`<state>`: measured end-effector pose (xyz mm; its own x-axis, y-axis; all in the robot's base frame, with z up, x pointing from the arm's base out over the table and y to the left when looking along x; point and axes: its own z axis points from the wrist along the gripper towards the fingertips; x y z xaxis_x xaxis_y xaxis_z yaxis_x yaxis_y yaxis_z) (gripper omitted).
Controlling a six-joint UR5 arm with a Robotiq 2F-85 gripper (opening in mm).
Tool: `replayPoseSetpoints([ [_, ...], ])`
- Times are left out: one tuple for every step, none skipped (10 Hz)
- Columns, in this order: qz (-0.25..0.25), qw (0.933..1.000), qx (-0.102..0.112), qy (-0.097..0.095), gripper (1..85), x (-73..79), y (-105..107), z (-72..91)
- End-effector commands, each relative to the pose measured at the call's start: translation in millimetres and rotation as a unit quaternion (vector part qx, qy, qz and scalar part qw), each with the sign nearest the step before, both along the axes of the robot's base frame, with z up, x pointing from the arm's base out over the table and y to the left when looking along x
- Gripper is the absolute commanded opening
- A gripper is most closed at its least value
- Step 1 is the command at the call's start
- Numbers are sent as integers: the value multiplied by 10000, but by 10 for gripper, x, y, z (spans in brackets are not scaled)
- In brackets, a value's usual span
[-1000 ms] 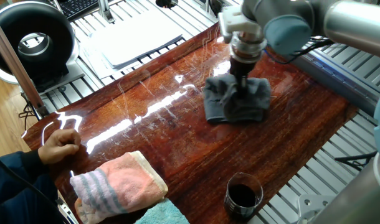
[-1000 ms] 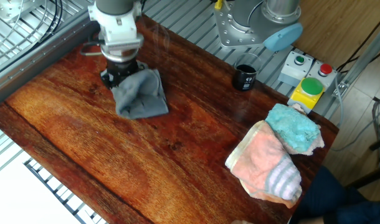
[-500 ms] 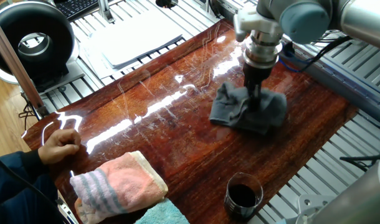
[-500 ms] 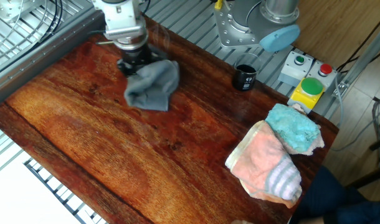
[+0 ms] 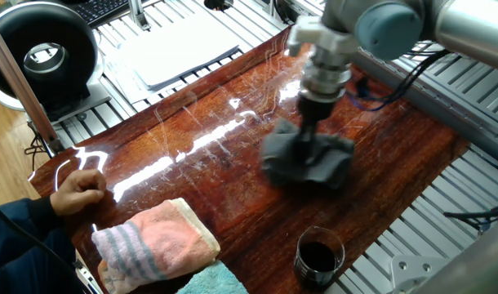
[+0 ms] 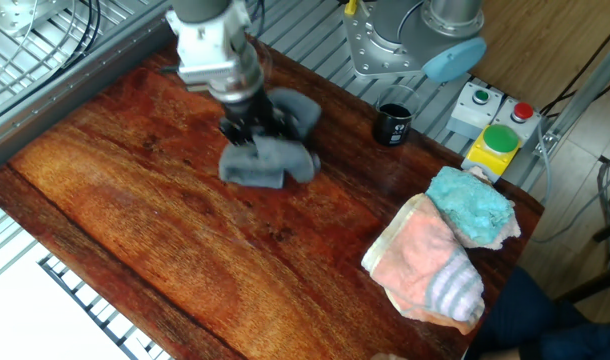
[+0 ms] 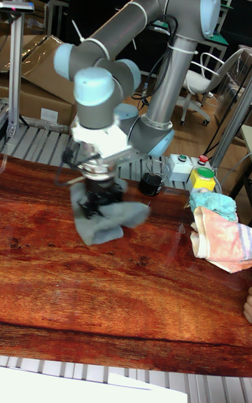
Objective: Clean the table with a cloth
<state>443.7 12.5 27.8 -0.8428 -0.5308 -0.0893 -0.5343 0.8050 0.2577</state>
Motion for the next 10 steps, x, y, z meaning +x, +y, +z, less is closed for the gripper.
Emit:
replayPoseSetpoints([
  [-847,9954,390,218,10,350,772,335],
  [-1160,9919,421,291,10,485,1023,496],
  [-1516,9868,466,327,10,661,1331,666],
  [-1722,9832,445,401,10,760,1529,791],
  [-1767,9826,398,407,10,833,1606,856],
  [-1606,9864,257,231,10,919,1512,832],
  [-1404,9900,52,146,10,940,1383,808],
  [-947,9950,-325,-44,60,966,1152,772],
  [-246,9975,-599,-279,347,1020,944,772],
  [262,9965,-722,-339,633,1026,809,792],
])
